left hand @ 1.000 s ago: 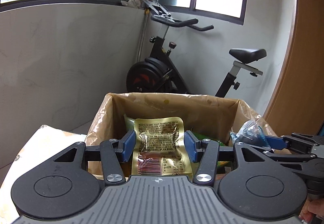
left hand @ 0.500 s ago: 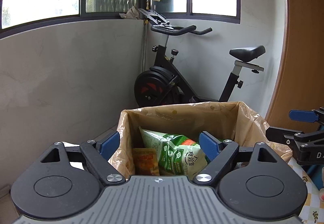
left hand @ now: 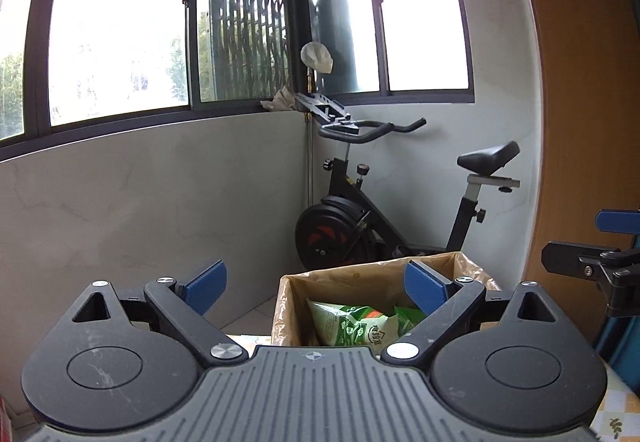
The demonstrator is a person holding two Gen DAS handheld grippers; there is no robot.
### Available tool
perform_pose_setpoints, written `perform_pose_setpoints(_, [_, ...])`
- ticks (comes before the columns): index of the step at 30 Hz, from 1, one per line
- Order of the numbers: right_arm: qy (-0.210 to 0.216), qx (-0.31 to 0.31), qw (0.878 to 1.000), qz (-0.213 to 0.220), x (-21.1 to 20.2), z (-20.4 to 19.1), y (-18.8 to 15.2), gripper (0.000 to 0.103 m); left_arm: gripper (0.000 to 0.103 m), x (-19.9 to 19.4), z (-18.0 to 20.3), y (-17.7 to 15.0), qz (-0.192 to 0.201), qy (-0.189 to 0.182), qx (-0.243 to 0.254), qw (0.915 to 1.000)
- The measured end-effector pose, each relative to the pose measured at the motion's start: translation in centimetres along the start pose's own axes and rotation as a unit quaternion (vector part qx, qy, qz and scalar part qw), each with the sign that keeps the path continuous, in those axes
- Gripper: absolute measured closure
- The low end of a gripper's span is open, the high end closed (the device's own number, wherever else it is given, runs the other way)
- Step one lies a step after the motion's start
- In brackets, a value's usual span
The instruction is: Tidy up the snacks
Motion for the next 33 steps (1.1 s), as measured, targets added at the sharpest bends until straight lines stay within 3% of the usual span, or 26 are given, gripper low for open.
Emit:
perform_pose_setpoints(5, [-0.018, -0.02, 0.999, 0.017, -3.9, -0.9, 0.9, 0.0, 0.006, -3.5, -0.1, 0.3, 0.007, 0.007, -0.004, 0.9999])
perform_pose_setpoints(11, [-0.017, 0.01, 1.0, 0.015, -6.2, -1.1, 0.7, 0.0, 0.006, -5.6, -0.9, 0.4, 0.01, 0.006, -0.024, 0.9997])
perform_pose_setpoints(33, [-0.03, 0.016, 0.999, 0.0, -6.1, -1.5, 0.3, 0.0, 0.006, -4.4, -1.1, -0.7, -0.007, 0.014, -0.055, 0.9983])
Point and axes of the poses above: each gripper's, at about its wrist camera, not at the fingertips, and x roughly the way its jaws point, z to its right, y to its top, the point moved 9 cm from there along x, roughly the way its jaws point, and after that the axes turned 3 degrees about -y, right-handed, at the moved point
